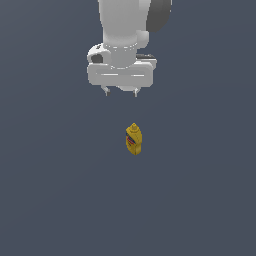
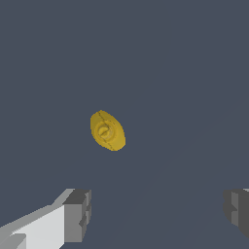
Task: Pick up the object and move it to a goal position.
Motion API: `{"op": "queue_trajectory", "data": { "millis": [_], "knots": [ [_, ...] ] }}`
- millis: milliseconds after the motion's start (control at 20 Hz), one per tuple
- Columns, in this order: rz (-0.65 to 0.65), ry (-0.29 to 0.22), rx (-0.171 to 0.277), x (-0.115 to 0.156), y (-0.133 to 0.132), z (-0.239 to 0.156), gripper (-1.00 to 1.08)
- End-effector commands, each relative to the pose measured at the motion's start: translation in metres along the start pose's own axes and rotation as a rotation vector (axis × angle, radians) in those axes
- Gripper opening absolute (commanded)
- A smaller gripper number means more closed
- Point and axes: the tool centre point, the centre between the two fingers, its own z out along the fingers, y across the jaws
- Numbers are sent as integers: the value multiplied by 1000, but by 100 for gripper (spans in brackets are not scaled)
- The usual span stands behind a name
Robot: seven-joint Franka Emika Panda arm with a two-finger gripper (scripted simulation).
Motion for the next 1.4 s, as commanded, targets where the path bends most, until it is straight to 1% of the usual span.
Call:
{"op": "queue_trajectory", "data": {
  "millis": [0,150,450,800,1100,1350],
  "knots": [
    [0,0,0,0,0,0,100],
    [-3,-7,-2,-1,2,1,100],
    [-12,-38,-10,-5,10,6,100],
    [-26,-37,-9,-4,8,8,100],
    [-95,-33,-6,2,1,20,100],
    [-193,-26,-1,11,-10,37,100]
  ]
}}
